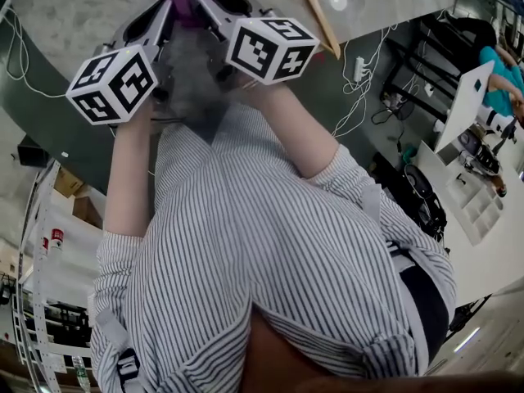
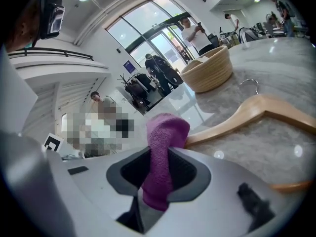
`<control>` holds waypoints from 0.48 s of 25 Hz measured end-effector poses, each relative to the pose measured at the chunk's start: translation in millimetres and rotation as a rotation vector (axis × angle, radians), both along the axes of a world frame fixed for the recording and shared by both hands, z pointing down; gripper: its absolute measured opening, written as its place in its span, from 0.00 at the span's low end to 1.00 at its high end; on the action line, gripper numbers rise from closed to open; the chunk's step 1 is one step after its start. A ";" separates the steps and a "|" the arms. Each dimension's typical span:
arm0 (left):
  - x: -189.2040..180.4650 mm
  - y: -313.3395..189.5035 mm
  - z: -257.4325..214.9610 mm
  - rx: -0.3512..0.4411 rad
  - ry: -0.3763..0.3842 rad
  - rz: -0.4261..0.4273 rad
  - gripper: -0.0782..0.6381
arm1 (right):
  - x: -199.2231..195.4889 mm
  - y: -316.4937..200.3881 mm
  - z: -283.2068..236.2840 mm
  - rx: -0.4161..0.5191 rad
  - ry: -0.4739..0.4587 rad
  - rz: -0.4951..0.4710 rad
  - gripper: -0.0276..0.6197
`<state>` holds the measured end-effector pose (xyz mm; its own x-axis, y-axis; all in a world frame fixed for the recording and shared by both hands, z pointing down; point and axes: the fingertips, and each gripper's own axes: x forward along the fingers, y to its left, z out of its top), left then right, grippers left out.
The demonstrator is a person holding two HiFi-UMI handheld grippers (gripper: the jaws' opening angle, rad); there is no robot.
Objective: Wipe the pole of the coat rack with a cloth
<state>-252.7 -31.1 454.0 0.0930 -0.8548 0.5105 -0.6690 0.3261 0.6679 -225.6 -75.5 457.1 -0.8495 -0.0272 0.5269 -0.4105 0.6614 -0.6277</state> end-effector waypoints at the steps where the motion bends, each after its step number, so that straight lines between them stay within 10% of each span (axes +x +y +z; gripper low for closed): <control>1: 2.1 -1.2 -0.2 0.000 -0.002 0.006 0.13 | 2.6 -0.6 0.0 0.000 -0.001 0.005 0.21; 12: 39.0 -14.9 2.7 -0.021 -0.013 0.107 0.13 | 42.1 -8.8 6.5 -0.012 -0.003 0.064 0.21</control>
